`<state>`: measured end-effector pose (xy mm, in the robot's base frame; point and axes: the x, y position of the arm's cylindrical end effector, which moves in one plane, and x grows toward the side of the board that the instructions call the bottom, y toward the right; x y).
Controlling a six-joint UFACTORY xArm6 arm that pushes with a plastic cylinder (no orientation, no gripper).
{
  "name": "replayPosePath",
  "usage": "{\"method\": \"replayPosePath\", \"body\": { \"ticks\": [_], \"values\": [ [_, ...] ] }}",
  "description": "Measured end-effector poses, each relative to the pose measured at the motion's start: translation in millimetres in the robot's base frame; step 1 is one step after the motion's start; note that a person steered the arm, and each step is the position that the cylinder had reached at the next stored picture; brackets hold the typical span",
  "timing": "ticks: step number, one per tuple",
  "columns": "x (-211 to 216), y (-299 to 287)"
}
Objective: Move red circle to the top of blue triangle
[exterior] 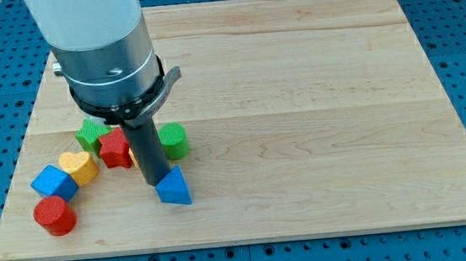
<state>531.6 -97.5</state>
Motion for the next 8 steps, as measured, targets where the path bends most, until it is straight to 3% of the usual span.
{"method": "replayPosePath", "body": {
  "ticks": [3,4,6,7,8],
  "values": [
    [35.3,51.1],
    [36.5,12.9],
    [86.2,-80.0],
    [77.7,-205.5],
    [45.3,-179.8]
  ]
}}
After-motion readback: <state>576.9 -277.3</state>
